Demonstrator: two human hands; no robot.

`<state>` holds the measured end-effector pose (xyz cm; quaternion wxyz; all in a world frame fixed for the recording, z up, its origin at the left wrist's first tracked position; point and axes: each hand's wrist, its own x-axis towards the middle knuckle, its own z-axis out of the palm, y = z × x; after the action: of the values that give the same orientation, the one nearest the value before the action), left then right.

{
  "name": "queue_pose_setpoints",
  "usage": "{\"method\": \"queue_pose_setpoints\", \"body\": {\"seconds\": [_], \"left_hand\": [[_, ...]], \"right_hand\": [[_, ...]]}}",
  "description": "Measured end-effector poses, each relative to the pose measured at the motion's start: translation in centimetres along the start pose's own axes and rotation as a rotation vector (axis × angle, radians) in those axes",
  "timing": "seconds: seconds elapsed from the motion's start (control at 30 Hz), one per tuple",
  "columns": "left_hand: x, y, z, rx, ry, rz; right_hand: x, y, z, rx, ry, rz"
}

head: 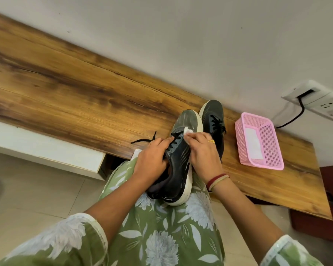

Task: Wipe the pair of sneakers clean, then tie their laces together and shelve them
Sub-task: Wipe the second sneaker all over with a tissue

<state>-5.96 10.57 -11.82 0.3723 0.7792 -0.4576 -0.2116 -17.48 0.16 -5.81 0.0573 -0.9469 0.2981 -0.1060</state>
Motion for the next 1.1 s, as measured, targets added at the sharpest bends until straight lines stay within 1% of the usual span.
{"method": "queue_pose_setpoints", "body": {"seconds": [0.07,0.13,0.2,0.27,0.3,0.37,0.43,0.5,0.57,0.67,0.7,0.73,0.77,0.83,0.87,0.93,0.97,1.0,1.07,1.1], "left_hand": [[0.0,-0.1,0.0,0.005,0.001,0.004],[0.1,-0.1,0.0,0.008,0.001,0.010],[0.1,-0.2,0.1,0.006,0.013,0.017],[0.0,-0.2,0.1,-0.002,0.013,0.017],[-0.1,-0.2,0.0,-0.005,0.012,0.018],[0.0,-0.2,-0.1,-0.010,0.015,0.020],[0.0,-0.3,0.0,-0.009,0.018,0.025],[0.1,-0.2,0.1,-0.010,0.025,0.022],[0.0,-0.2,0.2,-0.011,0.019,0.017],[0.0,-0.4,0.1,0.000,0.016,0.019],[0.1,-0.4,0.2,0.006,0.017,0.021],[0.1,-0.4,0.2,0.012,0.019,0.022],[0.1,-0.3,0.2,0.014,0.022,0.022],[0.1,-0.2,0.2,0.010,0.021,0.018],[0.0,-0.2,0.2,0.010,0.016,0.016],[0.0,-0.3,0.1,0.005,0.014,0.017],[0.0,-0.4,0.1,-0.001,0.019,0.021],[0.1,-0.5,0.1,-0.001,0.023,0.025],[0.2,-0.3,0.2,0.002,0.025,0.030],[0.1,-0.3,0.2,-0.003,0.022,0.028]], "right_hand": [[-1.4,-1.1,-0.3,0.080,-0.077,-0.087],[-1.6,-0.7,-0.8,0.014,-0.113,-0.158],[-0.7,0.7,-0.9,-0.098,-0.067,-0.117],[-0.8,0.8,-0.8,-0.085,-0.065,-0.031],[-1.4,0.1,-0.7,-0.051,-0.086,-0.035],[-2.6,-1.0,-0.7,0.000,-0.132,-0.133],[-2.3,0.0,-1.1,-0.084,-0.130,-0.227],[-0.9,1.7,-1.3,-0.144,-0.066,-0.167],[-0.7,2.0,-1.3,-0.097,-0.075,-0.132],[-1.6,0.7,-1.4,-0.026,-0.186,-0.260],[-1.5,0.9,-1.6,-0.034,-0.213,-0.274],[-1.0,1.4,-1.8,-0.060,-0.210,-0.268],[-0.4,2.1,-1.8,-0.084,-0.190,-0.223],[-0.3,2.1,-1.7,-0.028,-0.172,-0.101],[-0.8,1.4,-1.6,0.037,-0.177,-0.090],[-2.1,-0.6,-1.4,0.125,-0.191,-0.178],[-2.3,-0.8,-1.4,0.099,-0.192,-0.225],[-2.0,-0.5,-1.5,0.016,-0.187,-0.251],[-0.6,1.2,-1.4,-0.171,-0.142,-0.182],[-0.2,1.7,-1.3,-0.213,-0.124,-0.122]]}}
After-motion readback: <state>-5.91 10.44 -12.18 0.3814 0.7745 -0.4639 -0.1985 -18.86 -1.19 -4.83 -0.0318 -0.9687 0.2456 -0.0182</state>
